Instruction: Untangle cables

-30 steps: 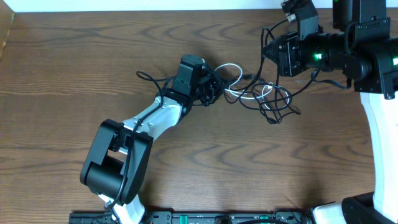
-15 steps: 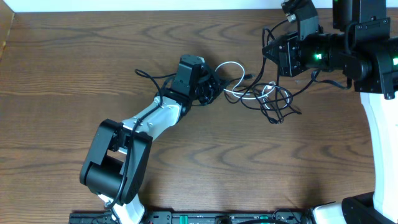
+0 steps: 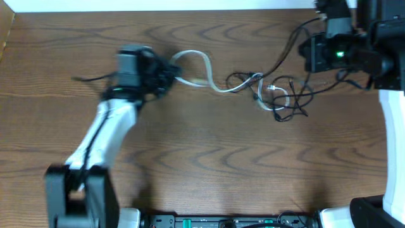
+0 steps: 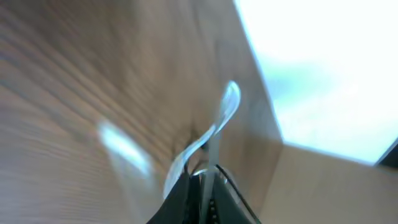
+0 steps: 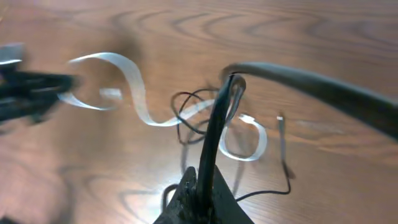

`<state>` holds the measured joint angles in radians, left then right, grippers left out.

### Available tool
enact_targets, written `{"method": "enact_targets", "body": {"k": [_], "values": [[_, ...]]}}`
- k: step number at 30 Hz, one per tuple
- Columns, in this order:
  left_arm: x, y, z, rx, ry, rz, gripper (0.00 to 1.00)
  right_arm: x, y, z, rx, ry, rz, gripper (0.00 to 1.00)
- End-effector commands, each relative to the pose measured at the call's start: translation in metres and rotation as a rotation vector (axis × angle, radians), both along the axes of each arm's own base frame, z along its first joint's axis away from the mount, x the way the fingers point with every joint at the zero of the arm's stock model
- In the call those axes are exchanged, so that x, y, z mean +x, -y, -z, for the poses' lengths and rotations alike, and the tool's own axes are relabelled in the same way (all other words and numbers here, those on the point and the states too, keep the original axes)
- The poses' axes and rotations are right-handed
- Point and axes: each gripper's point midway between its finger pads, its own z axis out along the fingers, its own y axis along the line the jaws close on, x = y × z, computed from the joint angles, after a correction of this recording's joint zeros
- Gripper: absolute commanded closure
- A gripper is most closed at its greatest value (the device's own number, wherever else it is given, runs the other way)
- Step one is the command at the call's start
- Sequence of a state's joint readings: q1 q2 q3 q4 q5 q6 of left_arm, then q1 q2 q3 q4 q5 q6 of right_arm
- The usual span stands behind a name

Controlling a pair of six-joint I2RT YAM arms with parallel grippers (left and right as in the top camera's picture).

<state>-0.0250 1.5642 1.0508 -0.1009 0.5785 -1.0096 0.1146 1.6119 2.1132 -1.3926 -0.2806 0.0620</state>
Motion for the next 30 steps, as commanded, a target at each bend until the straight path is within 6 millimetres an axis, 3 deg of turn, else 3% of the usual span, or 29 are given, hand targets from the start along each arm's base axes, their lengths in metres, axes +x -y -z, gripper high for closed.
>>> {"method": "enact_targets", "body": {"k": [1, 5, 8, 13, 16, 18, 23, 30], "values": [[-0.006, -0.069, -0.036, 0.054, 0.091, -0.123, 0.92, 0.004, 0.038, 0.0, -0.01, -0.005, 0.124, 0.99], [-0.023, -0.134, -0.06, 0.034, 0.12, -0.266, 0.92, 0.006, 0.075, 0.007, -0.006, -0.031, 0.231, 0.99], [-0.033, -0.161, -0.07, -0.006, 0.142, -0.306, 0.92, 0.006, 0.101, 0.013, -0.005, -0.05, 0.302, 0.99], [-0.046, -0.184, -0.068, -0.054, 0.114, -0.349, 0.92, 0.003, 0.15, 0.028, -0.042, -0.088, 0.474, 0.99], [-0.05, -0.181, -0.063, -0.071, 0.081, -0.346, 0.92, 0.002, 0.157, 0.049, -0.044, -0.138, 0.486, 0.99], [-0.05, -0.174, -0.062, -0.078, 0.078, -0.323, 0.92, 0.003, 0.15, 0.062, -0.029, -0.166, 0.46, 0.99], [-0.046, -0.15, -0.063, -0.082, 0.076, -0.259, 0.92, 0.02, 0.103, 0.093, 0.045, -0.178, 0.284, 0.99], [-0.043, -0.117, -0.063, -0.085, 0.072, -0.173, 0.92, 0.034, -0.004, 0.12, 0.118, -0.104, -0.067, 0.99]]}}
